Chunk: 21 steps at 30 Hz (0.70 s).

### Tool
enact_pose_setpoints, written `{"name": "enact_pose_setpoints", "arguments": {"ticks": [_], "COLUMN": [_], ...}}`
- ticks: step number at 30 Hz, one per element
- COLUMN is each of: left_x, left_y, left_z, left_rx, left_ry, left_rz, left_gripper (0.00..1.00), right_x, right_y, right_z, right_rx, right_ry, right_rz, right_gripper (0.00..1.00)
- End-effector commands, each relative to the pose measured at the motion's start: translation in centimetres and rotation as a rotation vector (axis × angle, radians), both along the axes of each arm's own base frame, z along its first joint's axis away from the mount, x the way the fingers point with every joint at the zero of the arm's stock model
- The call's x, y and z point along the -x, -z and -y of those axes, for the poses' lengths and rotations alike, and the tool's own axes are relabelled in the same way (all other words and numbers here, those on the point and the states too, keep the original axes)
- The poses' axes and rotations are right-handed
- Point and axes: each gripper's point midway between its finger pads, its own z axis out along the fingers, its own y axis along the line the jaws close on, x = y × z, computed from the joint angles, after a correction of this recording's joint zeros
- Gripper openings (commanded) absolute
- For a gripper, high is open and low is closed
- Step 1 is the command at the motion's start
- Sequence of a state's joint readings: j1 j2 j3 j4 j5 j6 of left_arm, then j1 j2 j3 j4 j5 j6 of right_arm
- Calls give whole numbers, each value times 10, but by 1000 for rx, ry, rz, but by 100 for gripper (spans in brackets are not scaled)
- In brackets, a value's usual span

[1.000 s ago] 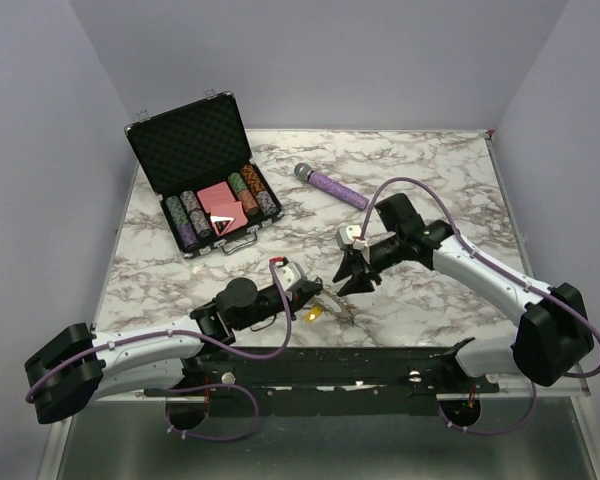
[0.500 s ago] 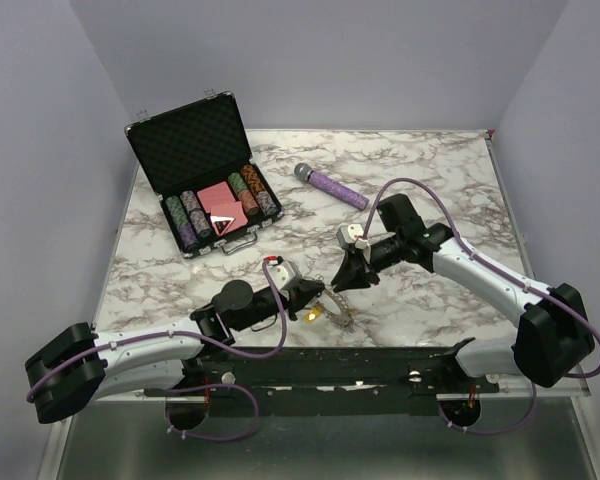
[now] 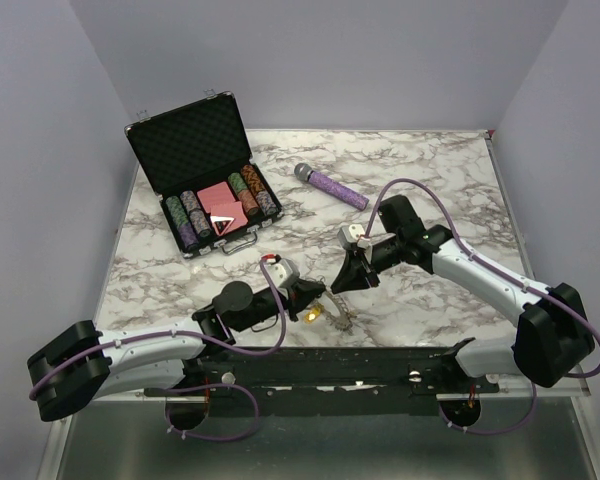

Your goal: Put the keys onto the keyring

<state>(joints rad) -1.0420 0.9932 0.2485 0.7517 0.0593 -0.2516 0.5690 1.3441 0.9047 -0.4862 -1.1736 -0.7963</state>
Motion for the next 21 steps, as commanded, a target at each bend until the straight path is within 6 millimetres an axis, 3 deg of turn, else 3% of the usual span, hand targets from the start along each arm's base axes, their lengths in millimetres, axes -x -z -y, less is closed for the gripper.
{"name": "enact_pose_setpoints", "arguments": {"ticks": [1, 9, 15, 21], "left_x": [-5, -6, -5, -1], "left_y": [-22, -23, -22, -22], "left_z": [-1, -2, -2, -1], "left_rx": [96, 110, 115, 125], "left_ry": [-29, -39, -37, -13], "left_rz": [17, 14, 8, 13], "left_gripper": [0, 0, 0, 0], "right_x": [5, 6, 5, 0], "right_y": [-4, -5, -6, -12], "right_z": [-1, -3, -5, -7], "right_rx": [-29, -32, -18, 10], "right_ry": [-16, -16, -5, 21], "right_rz": [-30, -74, -118, -151], "right_gripper": [17, 12, 0, 0]}}
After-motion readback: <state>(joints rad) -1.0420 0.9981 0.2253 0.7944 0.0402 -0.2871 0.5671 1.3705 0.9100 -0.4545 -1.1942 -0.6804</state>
